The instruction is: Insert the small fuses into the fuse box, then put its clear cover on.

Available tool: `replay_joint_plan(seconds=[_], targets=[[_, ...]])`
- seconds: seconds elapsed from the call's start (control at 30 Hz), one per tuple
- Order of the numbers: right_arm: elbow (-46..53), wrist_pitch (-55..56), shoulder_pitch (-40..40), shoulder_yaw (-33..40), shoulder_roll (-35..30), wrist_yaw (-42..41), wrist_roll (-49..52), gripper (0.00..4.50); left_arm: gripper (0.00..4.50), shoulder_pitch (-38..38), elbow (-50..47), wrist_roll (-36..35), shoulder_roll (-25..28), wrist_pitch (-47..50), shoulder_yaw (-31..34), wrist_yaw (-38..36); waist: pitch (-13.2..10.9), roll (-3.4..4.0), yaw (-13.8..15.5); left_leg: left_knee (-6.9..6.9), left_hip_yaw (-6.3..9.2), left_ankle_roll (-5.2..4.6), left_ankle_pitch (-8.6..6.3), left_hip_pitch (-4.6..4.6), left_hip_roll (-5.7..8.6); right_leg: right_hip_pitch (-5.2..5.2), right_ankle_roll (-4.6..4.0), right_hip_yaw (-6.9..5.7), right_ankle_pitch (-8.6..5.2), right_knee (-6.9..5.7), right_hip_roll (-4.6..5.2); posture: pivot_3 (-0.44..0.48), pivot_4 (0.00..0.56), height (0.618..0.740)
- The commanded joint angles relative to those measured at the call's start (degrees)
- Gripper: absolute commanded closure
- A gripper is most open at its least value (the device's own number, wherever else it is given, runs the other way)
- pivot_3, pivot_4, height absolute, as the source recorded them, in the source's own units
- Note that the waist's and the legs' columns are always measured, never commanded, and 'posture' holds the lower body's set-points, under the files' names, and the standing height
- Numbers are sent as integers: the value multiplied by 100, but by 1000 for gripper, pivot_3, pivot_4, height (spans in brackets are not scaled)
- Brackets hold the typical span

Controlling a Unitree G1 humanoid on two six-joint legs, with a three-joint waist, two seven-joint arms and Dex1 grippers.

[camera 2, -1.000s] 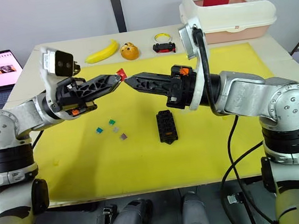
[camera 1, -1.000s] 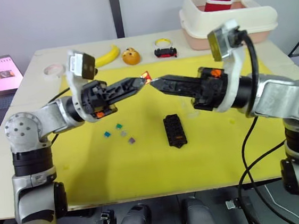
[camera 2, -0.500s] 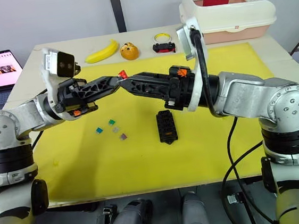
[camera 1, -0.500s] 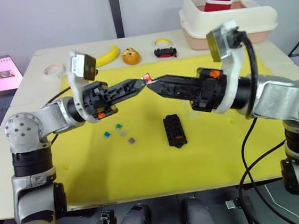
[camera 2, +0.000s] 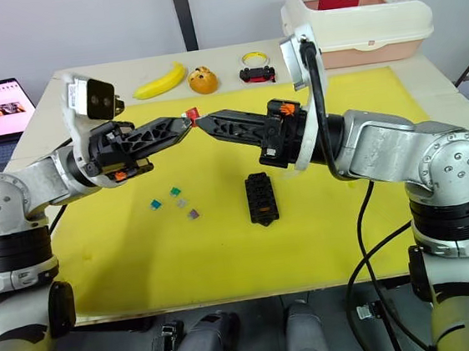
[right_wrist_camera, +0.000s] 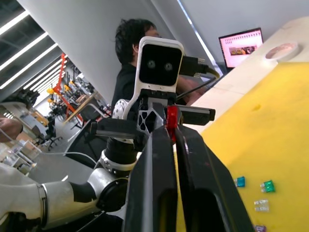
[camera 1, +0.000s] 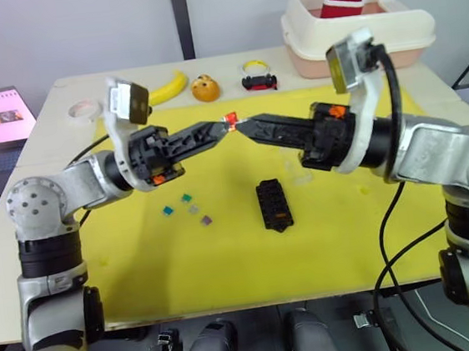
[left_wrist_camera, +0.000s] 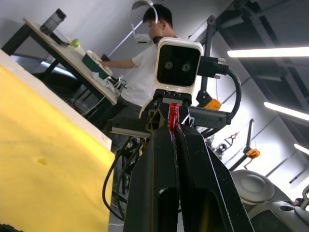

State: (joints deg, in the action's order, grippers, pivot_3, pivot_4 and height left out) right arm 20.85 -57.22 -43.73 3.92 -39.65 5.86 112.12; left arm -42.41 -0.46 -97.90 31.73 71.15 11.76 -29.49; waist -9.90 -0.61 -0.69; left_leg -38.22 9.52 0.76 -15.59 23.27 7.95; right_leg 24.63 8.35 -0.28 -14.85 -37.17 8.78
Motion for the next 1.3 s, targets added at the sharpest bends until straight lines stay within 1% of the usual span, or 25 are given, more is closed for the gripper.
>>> replay_joint_plan(seconds=[0.03,0.17,0.27,0.37,0.43,0.53,0.6,0.67,0.73,0.83,0.9,0.93,1.0,1.1,1.3], targets=[[134,66,-128,132,45,-38,88,4404,4500,5,-163,16,43,-19,-27,-54,0,0,1,0,0,0,0,0,0,0,0,0,0,0,0,0,150,740],[134,39,-138,120,2,-56,88,4404,4500,26,-193,70,111,0,-22,-115,0,0,0,0,0,0,0,0,0,0,0,0,0,0,0,0,150,740],[113,-54,-169,73,-149,-97,88,4404,4500,66,-354,358,266,-12,-16,-312,0,0,-4,0,0,0,0,0,0,0,0,0,0,0,0,0,150,740],[55,-194,-218,11,-391,-162,88,4500,3556,131,-587,644,609,48,24,-636,-1,1,-6,1,-2,0,0,0,0,1,0,0,0,1,0,0,150,740],[11,-342,-269,-60,-682,-234,88,4500,2556,183,-738,838,948,113,75,-907,-1,0,-6,4,-2,0,0,0,-1,3,0,0,0,1,-2,0,150,740],[-15,-673,-433,-250,-1242,-387,39,4500,1016,291,-949,1322,1703,144,171,-1526,-3,2,-8,7,-3,0,0,1,-1,4,-1,-1,0,6,-3,0,150,740],[65,-936,-518,-361,-1497,-704,-325,4500,18,363,-1026,1713,2249,63,199,-2039,-4,2,-15,13,-8,-1,-1,-1,-3,5,-1,-1,-1,8,-4,0,150,740],[182,-1167,-591,-444,-1662,-1153,-809,4500,18,442,-1059,2197,2888,-103,194,-2714,-8,2,-17,15,-11,-2,-1,0,-9,8,-1,-1,-1,9,-10,0,150,740],[294,-1313,-667,-524,-1770,-1672,-1360,4500,18,613,-1098,2759,3594,-412,104,-3579,-12,3,-29,15,-14,-4,-2,1,-13,12,-1,0,-1,10,-13,0,150,740],[465,-1359,-729,-672,-1874,-2510,-2238,4500,18,902,-868,3708,4546,-1178,-137,-4856,-15,12,-22,23,-30,-5,-3,2,-18,20,-1,5,-1,10,-15,0,150,740],[565,-1315,-732,-783,-1927,-3033,-2793,4500,18,918,-625,4240,4920,-1688,-316,-5471,-16,12,-12,24,-36,-7,-4,2,-22,22,-1,7,-1,11,-15,0,150,740],[593,-1282,-717,-825,-1938,-3242,-3027,4500,18,865,-543,4420,4978,-1875,-407,-5657,-17,13,3,24,-40,-8,-5,2,-22,22,-1,7,-1,10,-15,0,150,740],[657,-1176,-673,-937,-1972,-3626,-3544,4500,18,611,-459,4672,4886,-2127,-593,-5836,-17,12,26,24,-39,-30,-18,2,-23,21,-1,7,-1,10,-14,0,150,740],[770,-992,-614,-1155,-2082,-4092,-4370,4500,18,69,-592,4850,4414,-2307,-839,-5792,-19,8,28,19,-38,-35,-21,4,-21,19,1,6,-1,10,-12,0,150,740],[1105,-615,-566,-1712,-2500,-4920,-5795,4500,18,-88,-1115,5346,3266,-3078,-1173,-5577,-20,9,-27,20,-42,-12,-8,8,-26,27,2,7,-1,6,-14,0,150,740]])
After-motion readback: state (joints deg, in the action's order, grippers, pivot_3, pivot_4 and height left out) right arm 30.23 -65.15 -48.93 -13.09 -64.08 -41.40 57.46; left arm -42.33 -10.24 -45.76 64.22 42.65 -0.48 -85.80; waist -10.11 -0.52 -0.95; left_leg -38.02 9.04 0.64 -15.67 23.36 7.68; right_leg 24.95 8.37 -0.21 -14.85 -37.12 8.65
